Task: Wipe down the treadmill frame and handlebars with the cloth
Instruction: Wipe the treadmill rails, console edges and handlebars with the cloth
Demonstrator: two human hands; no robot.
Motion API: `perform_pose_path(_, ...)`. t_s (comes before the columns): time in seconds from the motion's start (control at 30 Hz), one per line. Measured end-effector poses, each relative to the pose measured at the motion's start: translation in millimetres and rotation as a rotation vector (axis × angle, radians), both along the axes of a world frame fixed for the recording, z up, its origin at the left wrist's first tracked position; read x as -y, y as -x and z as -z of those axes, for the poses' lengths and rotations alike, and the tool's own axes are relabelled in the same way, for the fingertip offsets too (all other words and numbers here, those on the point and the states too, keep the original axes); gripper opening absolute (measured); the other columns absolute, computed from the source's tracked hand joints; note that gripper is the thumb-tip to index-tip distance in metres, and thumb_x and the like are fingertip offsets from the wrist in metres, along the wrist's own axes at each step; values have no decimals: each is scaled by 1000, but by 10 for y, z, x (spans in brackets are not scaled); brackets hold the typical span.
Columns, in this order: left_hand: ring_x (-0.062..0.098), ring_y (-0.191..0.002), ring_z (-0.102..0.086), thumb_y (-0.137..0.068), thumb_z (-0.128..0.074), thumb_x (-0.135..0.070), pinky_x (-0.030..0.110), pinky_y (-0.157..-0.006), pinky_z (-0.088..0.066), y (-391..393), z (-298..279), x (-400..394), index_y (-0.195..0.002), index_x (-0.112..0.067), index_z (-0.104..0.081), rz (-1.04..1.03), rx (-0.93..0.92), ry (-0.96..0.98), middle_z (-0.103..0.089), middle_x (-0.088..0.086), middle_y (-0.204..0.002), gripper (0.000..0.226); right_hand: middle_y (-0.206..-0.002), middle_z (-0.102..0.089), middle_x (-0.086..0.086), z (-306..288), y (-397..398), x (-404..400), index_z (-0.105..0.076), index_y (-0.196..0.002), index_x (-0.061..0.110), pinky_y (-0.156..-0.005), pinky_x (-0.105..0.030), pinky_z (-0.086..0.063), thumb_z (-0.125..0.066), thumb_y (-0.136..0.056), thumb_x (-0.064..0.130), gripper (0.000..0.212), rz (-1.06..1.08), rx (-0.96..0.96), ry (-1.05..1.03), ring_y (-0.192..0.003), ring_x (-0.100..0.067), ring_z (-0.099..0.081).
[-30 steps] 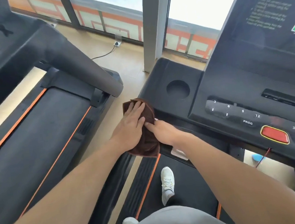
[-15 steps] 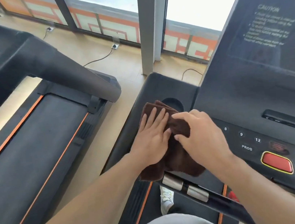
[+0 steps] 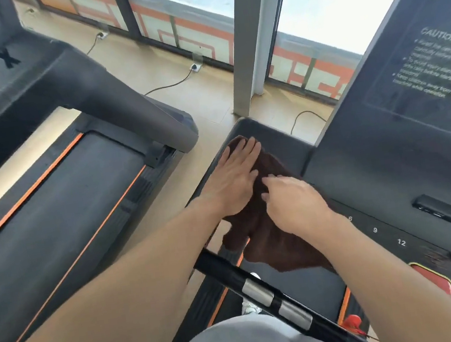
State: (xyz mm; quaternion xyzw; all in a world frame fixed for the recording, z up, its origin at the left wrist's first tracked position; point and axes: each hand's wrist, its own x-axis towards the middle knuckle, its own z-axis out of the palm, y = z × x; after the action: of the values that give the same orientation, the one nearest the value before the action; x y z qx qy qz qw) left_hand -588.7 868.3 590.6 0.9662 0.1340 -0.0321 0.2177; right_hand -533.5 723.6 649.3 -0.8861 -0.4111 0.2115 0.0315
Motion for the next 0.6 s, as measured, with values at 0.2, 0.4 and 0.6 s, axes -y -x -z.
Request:
perform_pose_path(0.2, 14, -156, -13, -105, -28, -42, 39, -127, -15, 742, 122, -232, -161, -21, -22, -384, 187, 162, -18, -2, -169, 60, -168, -21, -16, 266, 49, -265, -17, -160, -2, -126, -38, -17, -29, -107, 30, 63, -23, -122, 91, -156, -26, -18)
perform_pose_path(0.4, 13, -154, -19, -104, -32, -55, 39, -126, -22, 956, 183, -79, -161, -24, -17, -525, 164, 245, -20, -5, -168, 67, -121, -68, -8, -63, 55, -164, -73, -113, 16, -90, -42, -48, -35, -105, 22, 39, -194, 110, 229, -115, -36, -62)
perform_pose_path(0.6, 16, -154, -20, -105, -34, -53, 39, -126, -22, 961, 164, -102, -159, -23, -21, -479, 145, 246, -21, -3, -168, 64, -159, -40, -10, 147, 46, -312, -34, -155, 5, -119, -39, -23, -28, -102, 27, 57, -20, 69, 340, -145, -27, -38)
